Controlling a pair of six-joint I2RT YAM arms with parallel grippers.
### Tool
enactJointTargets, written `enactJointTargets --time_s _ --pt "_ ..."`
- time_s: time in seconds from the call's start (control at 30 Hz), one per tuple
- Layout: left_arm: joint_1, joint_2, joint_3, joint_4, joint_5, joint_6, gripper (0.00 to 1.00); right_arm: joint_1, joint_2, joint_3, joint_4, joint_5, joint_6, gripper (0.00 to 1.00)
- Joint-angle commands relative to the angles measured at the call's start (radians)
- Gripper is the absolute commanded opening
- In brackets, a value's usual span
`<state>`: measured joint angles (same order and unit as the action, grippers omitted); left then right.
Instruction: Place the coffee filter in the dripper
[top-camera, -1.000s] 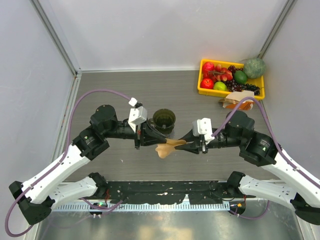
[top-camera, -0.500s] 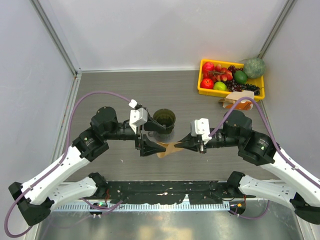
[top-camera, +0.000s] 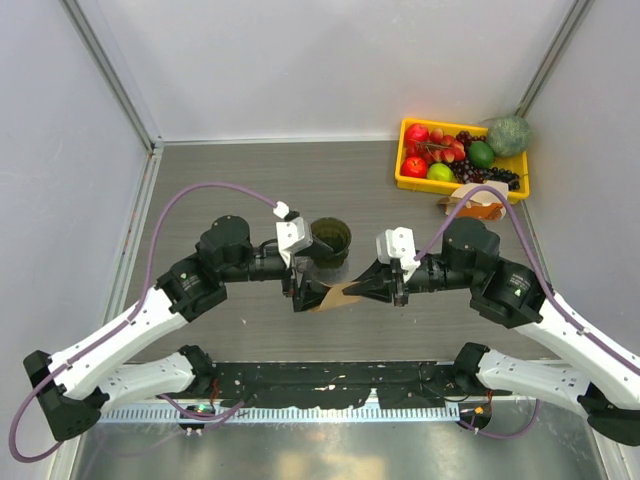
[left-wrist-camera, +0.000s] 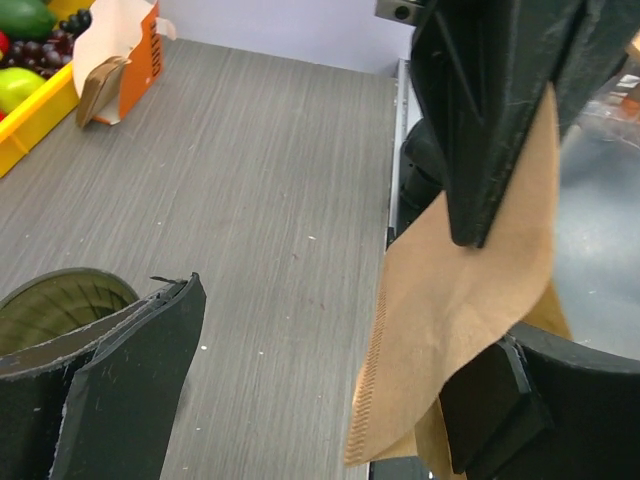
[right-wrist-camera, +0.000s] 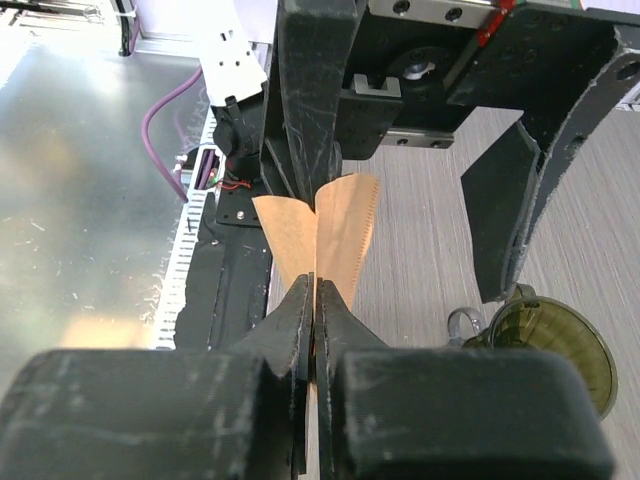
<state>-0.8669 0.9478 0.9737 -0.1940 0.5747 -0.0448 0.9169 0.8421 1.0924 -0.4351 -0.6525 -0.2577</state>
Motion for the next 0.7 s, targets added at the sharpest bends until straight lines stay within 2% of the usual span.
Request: enactJointTargets --time_s 0.0,0.23,0.47,0.67 --pt "-0.009 0.008 -0.001 0.034 -0.068 0.025 0.99 0.002 0.011 0.023 0.079 -0.019 0.067 0.05" --pt "-0.029 0.017 -0.026 0.021 -0.055 0.074 0.99 0.0 0.008 0.015 0.084 -0.042 0.068 0.05" --pt "-0.026 0.003 -0.02 -0.081 -0.039 0.111 0.91 0.0 -0.009 0.032 0.033 -0.027 0.017 0.05" --pt "0.012 -0.01 0.0 -0.073 0.066 0.074 0.91 -0.004 -0.026 0.006 0.024 -0.019 0.008 0.05"
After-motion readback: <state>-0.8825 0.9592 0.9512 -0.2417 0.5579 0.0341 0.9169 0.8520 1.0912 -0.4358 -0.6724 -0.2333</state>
